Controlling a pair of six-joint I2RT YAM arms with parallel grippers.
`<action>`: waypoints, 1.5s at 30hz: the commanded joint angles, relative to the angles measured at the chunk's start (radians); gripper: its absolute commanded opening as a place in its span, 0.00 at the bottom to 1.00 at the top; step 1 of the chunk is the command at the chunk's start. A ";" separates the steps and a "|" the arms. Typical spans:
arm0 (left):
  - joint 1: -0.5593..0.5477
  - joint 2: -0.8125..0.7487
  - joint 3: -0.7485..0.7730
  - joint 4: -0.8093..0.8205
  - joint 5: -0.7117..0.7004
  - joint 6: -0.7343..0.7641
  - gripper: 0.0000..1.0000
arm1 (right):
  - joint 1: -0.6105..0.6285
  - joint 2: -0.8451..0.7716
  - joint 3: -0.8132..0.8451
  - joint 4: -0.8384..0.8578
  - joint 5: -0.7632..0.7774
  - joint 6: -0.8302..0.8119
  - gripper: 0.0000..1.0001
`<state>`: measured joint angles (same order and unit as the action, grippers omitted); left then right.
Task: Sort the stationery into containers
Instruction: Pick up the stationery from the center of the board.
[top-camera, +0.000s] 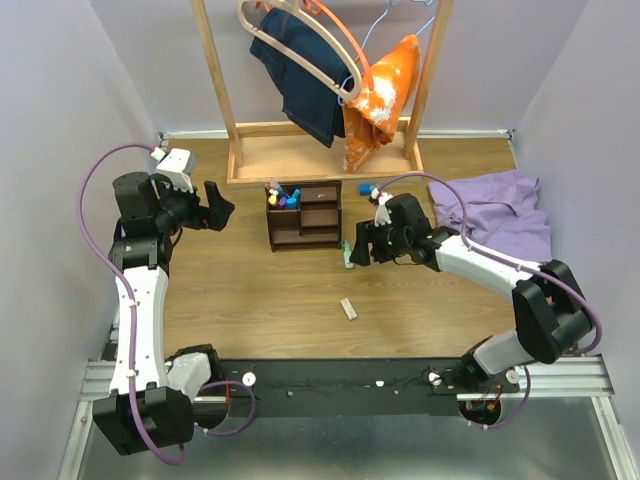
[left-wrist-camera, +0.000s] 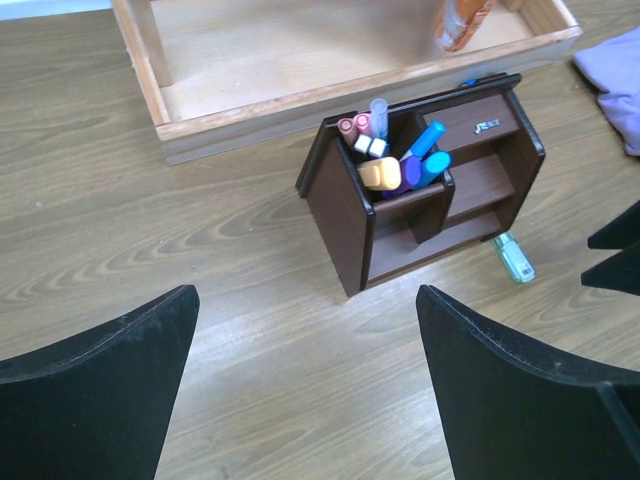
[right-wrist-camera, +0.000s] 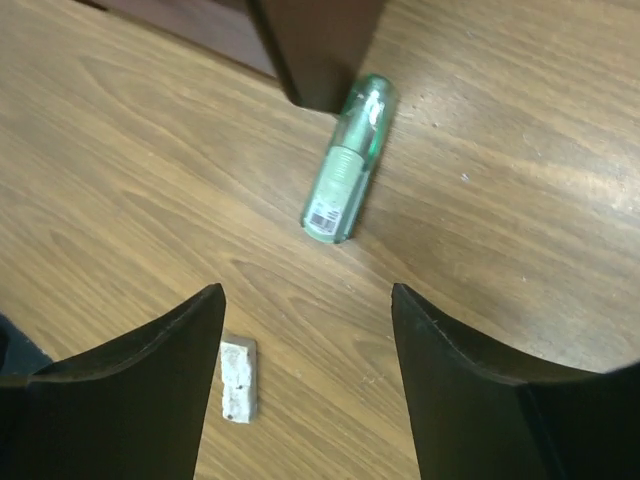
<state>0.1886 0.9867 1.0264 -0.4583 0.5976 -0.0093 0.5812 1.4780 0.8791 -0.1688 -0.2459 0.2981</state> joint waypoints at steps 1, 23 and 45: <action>0.003 0.003 -0.008 -0.026 -0.062 0.003 0.99 | 0.005 0.074 0.011 0.011 0.111 0.121 0.81; -0.017 -0.014 -0.078 0.006 -0.105 0.081 0.99 | 0.177 0.332 0.169 -0.089 0.456 0.214 0.60; -0.018 -0.023 -0.086 0.000 -0.093 0.080 0.99 | 0.177 0.227 0.080 -0.162 0.496 0.210 0.26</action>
<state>0.1745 0.9863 0.9474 -0.4568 0.5087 0.0559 0.7555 1.7859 1.0302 -0.1978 0.2241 0.5308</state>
